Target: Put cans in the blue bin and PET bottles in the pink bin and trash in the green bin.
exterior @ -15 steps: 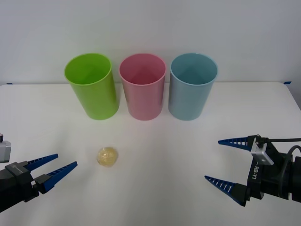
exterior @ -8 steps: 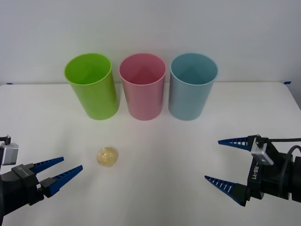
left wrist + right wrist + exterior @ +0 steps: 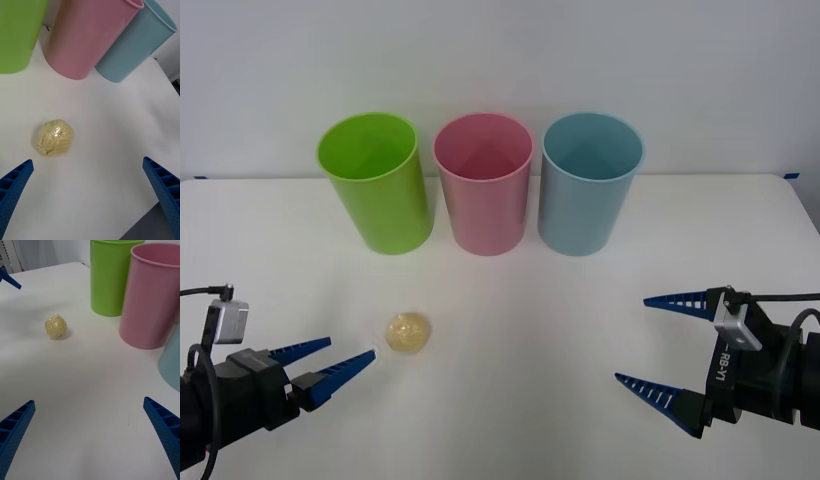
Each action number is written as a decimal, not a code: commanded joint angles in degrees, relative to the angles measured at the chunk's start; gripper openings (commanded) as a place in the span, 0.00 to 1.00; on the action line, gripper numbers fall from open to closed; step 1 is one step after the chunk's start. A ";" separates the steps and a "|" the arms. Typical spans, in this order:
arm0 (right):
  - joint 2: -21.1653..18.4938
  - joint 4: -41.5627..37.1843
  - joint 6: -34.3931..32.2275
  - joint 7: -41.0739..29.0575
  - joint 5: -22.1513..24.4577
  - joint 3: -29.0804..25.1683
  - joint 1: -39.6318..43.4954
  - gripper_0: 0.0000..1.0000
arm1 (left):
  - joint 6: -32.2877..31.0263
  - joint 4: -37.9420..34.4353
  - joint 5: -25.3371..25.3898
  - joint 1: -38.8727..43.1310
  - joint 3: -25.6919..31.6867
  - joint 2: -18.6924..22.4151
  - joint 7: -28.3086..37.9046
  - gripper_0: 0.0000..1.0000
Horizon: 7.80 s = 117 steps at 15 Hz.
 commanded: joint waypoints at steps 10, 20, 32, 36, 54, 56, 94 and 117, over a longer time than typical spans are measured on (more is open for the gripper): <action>0.00 0.00 0.00 0.00 0.00 0.00 0.00 1.00 | 24.00 3.31 -1.88 -11.07 -22.45 27.43 19.91 1.00; 0.00 0.00 0.00 0.00 0.00 0.00 0.00 1.00 | 24.97 5.24 -2.67 -18.98 -32.55 37.80 19.73 1.00; 0.00 0.00 0.00 0.00 0.00 0.00 0.00 1.00 | 24.88 15.35 -5.40 -40.25 -51.54 36.39 19.91 1.00; 0.00 0.00 0.00 0.00 0.00 0.00 0.00 1.00 | 24.88 18.60 -6.54 -42.62 -53.12 32.88 19.91 1.00; 0.00 0.00 0.00 0.00 0.00 0.00 0.00 1.00 | 24.88 26.25 -10.14 -50.00 -59.71 26.38 20.00 1.00; 0.00 0.00 0.00 0.00 0.00 0.00 0.00 1.00 | 23.65 27.83 -10.49 -51.23 -59.71 24.71 20.00 1.00; 0.00 0.00 0.00 0.00 0.00 0.00 0.00 1.00 | 14.42 26.78 2.43 -31.11 -27.90 14.51 -12.79 0.00; 0.00 0.00 0.00 0.00 0.00 0.00 0.00 1.00 | -9.22 25.72 24.22 -24.87 11.83 -6.32 -39.07 0.00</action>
